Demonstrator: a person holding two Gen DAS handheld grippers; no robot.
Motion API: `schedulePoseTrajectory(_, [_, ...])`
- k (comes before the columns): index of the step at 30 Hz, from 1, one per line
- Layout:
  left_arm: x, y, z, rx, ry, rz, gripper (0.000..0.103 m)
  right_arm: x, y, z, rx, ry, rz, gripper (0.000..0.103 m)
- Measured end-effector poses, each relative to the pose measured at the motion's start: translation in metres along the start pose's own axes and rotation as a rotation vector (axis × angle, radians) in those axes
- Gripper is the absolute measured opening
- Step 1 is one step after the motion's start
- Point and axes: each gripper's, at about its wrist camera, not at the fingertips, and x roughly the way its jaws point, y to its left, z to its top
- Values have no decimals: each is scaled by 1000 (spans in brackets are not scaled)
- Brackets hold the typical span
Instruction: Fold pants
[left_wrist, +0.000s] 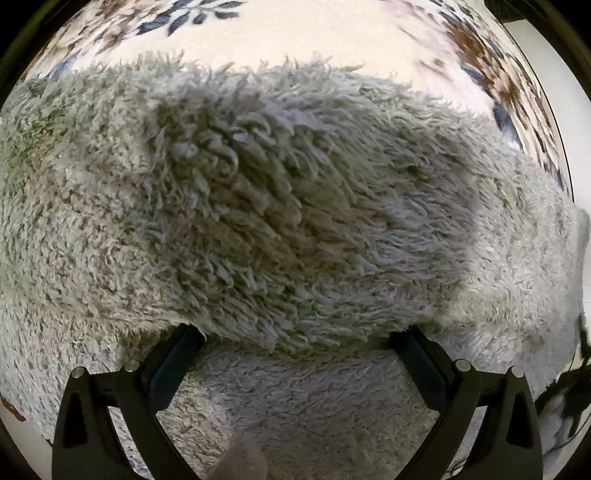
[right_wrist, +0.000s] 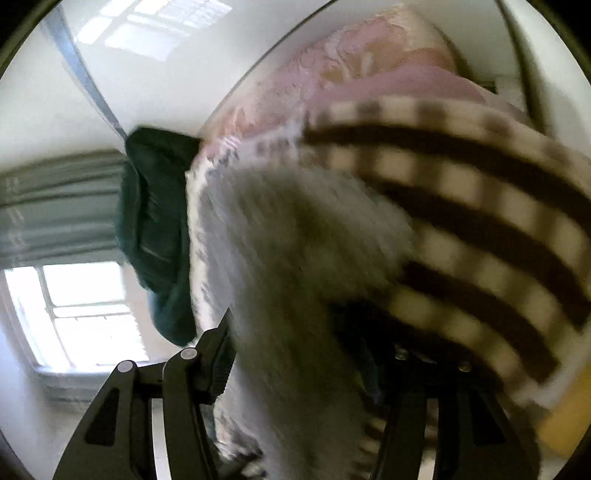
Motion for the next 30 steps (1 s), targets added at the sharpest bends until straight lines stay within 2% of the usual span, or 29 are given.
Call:
schedulePoseTrajectory(2, [-1, 1, 8, -1, 13, 1, 103, 3, -5, -12, -23, 44, -44, 60])
schedulePoseTrajectory(4, [-1, 0, 14, -1, 21, 3, 103, 8, -11, -16, -22, 50, -44, 60])
schedulePoseTrajectory(9, [1, -2, 22, -2, 31, 5, 103, 23, -4, 0, -4, -9, 60, 60])
schedulePoseTrajectory(18, [3, -3, 26, 2, 31, 5, 103, 58, 11, 37, -33, -2, 81, 62])
schedulePoseTrajectory(20, [4, -3, 25, 4, 26, 8, 103, 59, 14, 36, -63, -2, 37, 42])
schedulePoseTrajectory(21, [4, -3, 23, 5, 23, 9, 103, 59, 20, 34, -101, -5, -27, 20])
schedulePoseTrajectory(23, [0, -4, 21, 10, 21, 4, 103, 60, 39, 33, -163, -18, -90, 20])
schedulePoseTrajectory(27, [-22, -2, 15, 1, -20, -44, 103, 49, 85, 21, -270, -53, -127, 19])
schedulePoseTrajectory(30, [-48, 8, 11, 8, -69, -61, 103, 48, 147, -3, -385, -56, -136, 19])
